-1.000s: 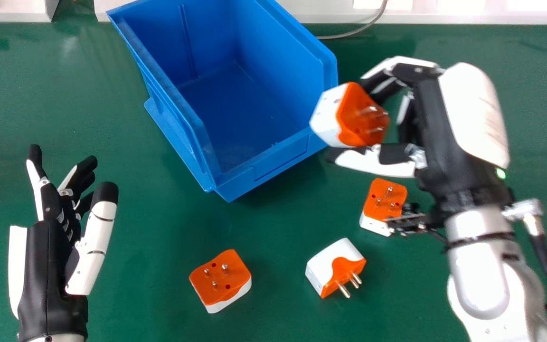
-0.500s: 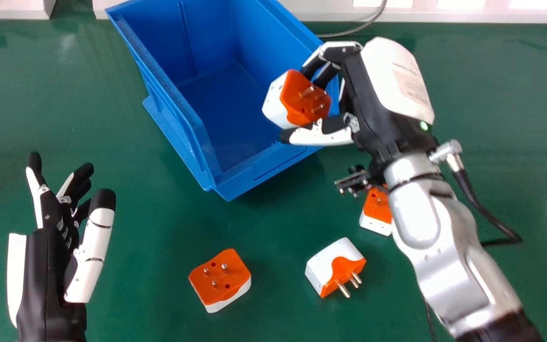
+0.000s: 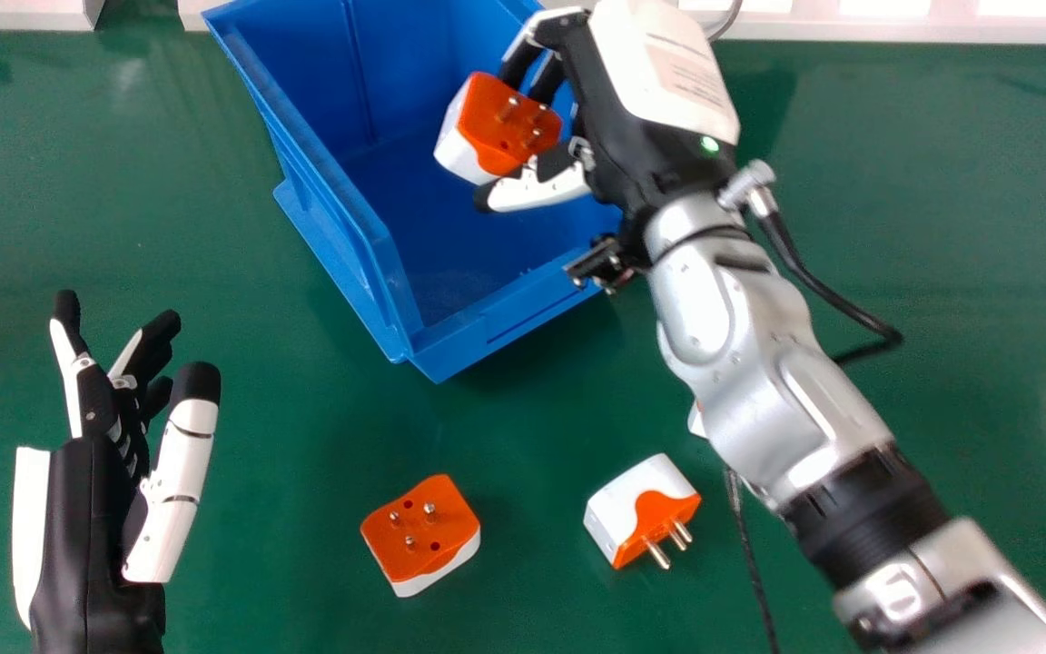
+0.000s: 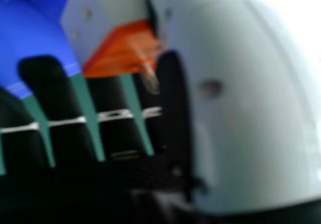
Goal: Pick all objects and put in blue box
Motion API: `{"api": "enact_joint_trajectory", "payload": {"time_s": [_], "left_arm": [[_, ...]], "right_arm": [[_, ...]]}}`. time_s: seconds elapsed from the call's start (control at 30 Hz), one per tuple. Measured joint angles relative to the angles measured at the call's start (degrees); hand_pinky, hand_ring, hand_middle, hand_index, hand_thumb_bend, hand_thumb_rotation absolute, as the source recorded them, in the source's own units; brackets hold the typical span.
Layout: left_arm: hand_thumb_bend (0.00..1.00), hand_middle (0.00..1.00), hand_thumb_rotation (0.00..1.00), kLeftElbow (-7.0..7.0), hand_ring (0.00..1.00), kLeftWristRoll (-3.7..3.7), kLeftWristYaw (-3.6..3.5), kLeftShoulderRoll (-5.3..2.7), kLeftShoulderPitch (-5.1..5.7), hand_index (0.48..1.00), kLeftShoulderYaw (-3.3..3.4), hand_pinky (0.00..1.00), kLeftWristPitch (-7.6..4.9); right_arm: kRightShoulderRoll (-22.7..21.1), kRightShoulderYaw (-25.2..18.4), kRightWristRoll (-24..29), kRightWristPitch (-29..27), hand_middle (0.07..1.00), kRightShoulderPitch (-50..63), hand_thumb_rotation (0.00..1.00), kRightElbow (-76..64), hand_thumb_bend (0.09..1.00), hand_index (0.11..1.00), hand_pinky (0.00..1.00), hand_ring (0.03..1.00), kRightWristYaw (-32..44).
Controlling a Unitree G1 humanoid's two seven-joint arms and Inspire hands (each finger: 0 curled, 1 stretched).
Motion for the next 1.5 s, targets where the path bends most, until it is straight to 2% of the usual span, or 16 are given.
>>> {"api": "enact_joint_trajectory", "payload": {"time_s": [0.3, 0.47, 0.57, 0.63, 0.73, 0.83, 0.9, 1.07, 1.17, 1.37, 1.5], "left_arm": [[0.58, 0.9, 0.76, -1.13, 0.92, 0.07, 0.31, -0.47, 1.16, 0.896, -0.09, 0.89, 0.4], [0.59, 0.9, 0.74, -1.38, 0.92, -0.55, 0.28, -0.65, 1.55, 0.891, -0.03, 0.9, 0.67], [0.59, 0.89, 0.74, -1.74, 0.91, -0.53, 0.32, -0.72, 1.67, 0.886, 0.02, 0.89, 0.8], [0.57, 0.89, 0.74, -1.95, 0.92, -0.55, 0.32, -0.75, 1.8, 0.887, 0.06, 0.9, 0.77], [0.57, 0.9, 0.74, -2.14, 0.93, -0.97, 0.28, -0.94, 2.26, 0.892, 0.06, 0.92, 0.78], [0.57, 0.9, 0.75, -2.14, 0.92, -0.98, 0.32, -0.98, 2.69, 0.892, 0.09, 0.92, 0.77], [0.57, 0.9, 0.76, -2.14, 0.92, -0.93, 0.35, -1.0, 2.69, 0.894, 0.1, 0.92, 0.77], [0.58, 0.9, 0.73, -2.21, 0.92, -1.09, 0.34, -1.36, 2.48, 0.888, 0.05, 0.91, 0.78], [0.6, 0.9, 0.73, -2.21, 0.92, -1.19, 0.32, -1.56, 2.39, 0.889, 0.02, 0.91, 0.78], [0.6, 0.89, 0.73, -2.2, 0.92, -0.47, 0.43, -1.57, 1.92, 0.885, 0.02, 0.9, 0.79], [0.6, 0.89, 0.73, -2.2, 0.92, -0.96, 0.26, -1.58, 1.85, 0.886, 0.01, 0.91, 0.78]], "right_arm": [[3.14, 2.75, -0.04, 2.24, 0.489, -9.09, 0.0, 13.86, 0.504, 0.544, 0.24, 0.373, -1.01], [4.85, 3.98, -0.01, 2.77, 0.457, -13.49, 0.0, 21.28, 0.505, 0.553, 0.22, 0.368, -2.16], [6.0, 6.23, -0.7, 4.79, 0.454, -17.35, 0.0, 26.68, 0.503, 0.554, 0.19, 0.351, -1.81], [6.65, 7.38, -1.42, 5.18, 0.488, -19.54, 0.0, 29.76, 0.509, 0.514, 0.17, 0.368, -1.15], [6.91, 7.56, -1.15, 5.0, 0.505, -21.47, 0.0, 32.53, 0.513, 0.493, 0.16, 0.384, -0.58], [7.02, 6.77, 0.55, 4.09, 0.474, -21.82, 0.0, 33.41, 0.507, 0.536, 0.19, 0.368, -0.85], [7.03, 6.33, 1.23, 3.39, 0.46, -21.82, 0.0, 33.45, 0.505, 0.551, 0.19, 0.359, -1.65], [7.24, 6.37, 1.45, 3.49, 0.486, -21.83, 0.0, 33.9, 0.51, 0.515, 0.17, 0.381, -2.52], [7.56, 6.26, 2.28, 3.45, 0.464, -21.82, 0.0, 34.16, 0.504, 0.551, 0.19, 0.362, -2.7], [7.58, 5.5, 3.55, 2.17, 0.461, -21.81, 0.0, 34.15, 0.505, 0.551, 0.23, 0.367, -4.04], [7.42, 4.83, 4.6, 1.14, 0.486, -21.77, 0.0, 33.83, 0.506, 0.543, 0.27, 0.384, -4.44]]}}
